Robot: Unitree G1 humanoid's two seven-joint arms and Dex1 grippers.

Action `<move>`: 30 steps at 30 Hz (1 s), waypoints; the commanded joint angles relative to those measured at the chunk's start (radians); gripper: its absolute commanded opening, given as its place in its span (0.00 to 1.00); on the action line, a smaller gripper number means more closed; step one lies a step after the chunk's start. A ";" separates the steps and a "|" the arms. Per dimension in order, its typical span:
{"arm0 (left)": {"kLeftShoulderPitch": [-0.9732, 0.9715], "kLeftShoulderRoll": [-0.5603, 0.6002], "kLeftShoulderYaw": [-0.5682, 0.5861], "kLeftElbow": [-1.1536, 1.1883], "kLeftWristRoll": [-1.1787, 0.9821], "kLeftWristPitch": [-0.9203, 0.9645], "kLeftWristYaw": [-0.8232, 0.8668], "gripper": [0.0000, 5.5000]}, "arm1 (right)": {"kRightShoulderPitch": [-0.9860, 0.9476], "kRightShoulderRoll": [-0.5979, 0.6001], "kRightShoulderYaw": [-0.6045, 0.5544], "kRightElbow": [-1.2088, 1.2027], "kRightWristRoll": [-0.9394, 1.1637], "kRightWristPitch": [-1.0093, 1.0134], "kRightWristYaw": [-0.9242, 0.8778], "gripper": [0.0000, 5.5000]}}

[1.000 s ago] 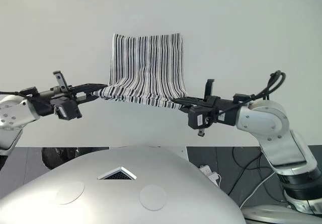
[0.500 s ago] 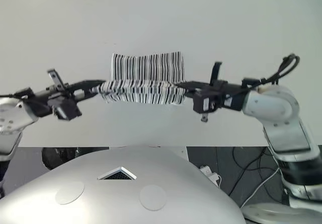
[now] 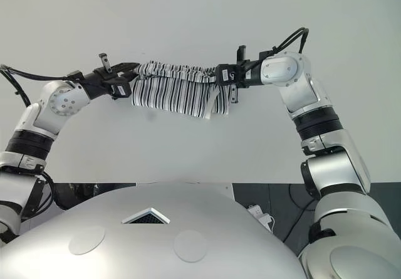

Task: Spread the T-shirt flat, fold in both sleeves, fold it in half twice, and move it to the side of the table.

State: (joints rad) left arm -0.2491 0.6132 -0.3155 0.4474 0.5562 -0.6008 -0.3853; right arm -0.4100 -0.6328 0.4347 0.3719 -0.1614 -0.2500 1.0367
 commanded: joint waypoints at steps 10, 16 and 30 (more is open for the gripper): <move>-0.056 -0.056 0.019 0.159 -0.114 -0.069 0.084 0.54 | 0.005 0.089 -0.165 0.048 0.128 0.037 -0.114 0.37; 0.007 -0.069 0.041 0.090 -0.172 -0.073 0.085 0.66 | -0.046 0.147 -0.233 0.081 0.144 0.175 -0.226 0.37; 0.085 -0.158 0.329 -0.237 -0.357 -0.111 0.312 0.66 | 0.080 0.287 -0.043 -0.177 0.137 0.166 -0.197 0.37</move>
State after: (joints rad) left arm -0.1745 0.4659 -0.0099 0.2498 0.2070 -0.7101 -0.0943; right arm -0.3147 -0.3366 0.3688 0.1413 -0.0056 -0.0821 0.8055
